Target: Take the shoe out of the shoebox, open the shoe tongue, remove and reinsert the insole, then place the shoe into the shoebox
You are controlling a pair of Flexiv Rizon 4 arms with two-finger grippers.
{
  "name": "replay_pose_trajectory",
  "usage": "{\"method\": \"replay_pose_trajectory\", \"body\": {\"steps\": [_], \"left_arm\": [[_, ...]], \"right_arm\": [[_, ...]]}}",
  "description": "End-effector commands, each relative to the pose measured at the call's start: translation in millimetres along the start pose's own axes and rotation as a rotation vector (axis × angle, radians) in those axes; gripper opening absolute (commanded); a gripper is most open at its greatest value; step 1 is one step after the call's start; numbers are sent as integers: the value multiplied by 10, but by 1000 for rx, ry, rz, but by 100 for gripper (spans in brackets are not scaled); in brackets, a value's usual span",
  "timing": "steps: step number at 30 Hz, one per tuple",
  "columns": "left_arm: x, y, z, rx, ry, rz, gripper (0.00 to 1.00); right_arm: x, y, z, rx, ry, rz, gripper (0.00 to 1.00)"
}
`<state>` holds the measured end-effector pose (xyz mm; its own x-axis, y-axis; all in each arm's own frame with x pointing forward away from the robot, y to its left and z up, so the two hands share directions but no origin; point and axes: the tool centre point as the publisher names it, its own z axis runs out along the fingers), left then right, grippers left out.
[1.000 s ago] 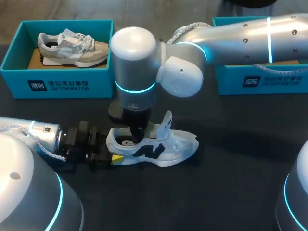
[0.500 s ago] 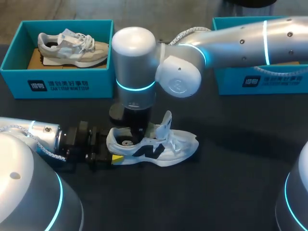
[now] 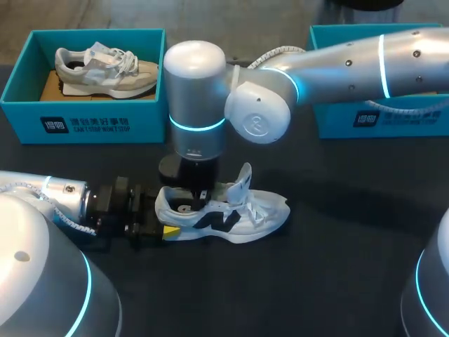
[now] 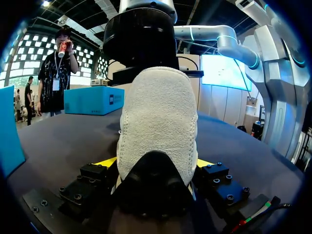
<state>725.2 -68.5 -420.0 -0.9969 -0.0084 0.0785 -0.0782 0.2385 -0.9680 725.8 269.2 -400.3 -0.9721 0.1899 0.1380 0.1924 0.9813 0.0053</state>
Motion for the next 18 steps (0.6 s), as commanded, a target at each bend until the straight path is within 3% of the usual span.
{"method": "replay_pose_trajectory", "body": {"steps": [1, 11, 15, 16, 17, 18], "left_arm": [[-18, 38, 13, 0, -4, 0, 0], [-18, 38, 13, 0, -4, 0, 0], [-18, 38, 13, 0, -4, 0, 0], [-18, 38, 13, 0, -4, 0, 0], [-18, 38, 13, 0, -4, 0, 0], [-18, 38, 13, 0, -4, 0, 0]], "right_arm": [[31, -96, -70, -21, 3, -2, 0], [41, -168, -345, -45, 14, -23, 0], [1, -158, -320, -44, -11, -20, 0], [-9, -145, -296, -44, -15, -21, 2], [-16, -131, -275, -47, -21, -22, 25], [-21, -110, -253, -50, -28, -24, 38]]}}
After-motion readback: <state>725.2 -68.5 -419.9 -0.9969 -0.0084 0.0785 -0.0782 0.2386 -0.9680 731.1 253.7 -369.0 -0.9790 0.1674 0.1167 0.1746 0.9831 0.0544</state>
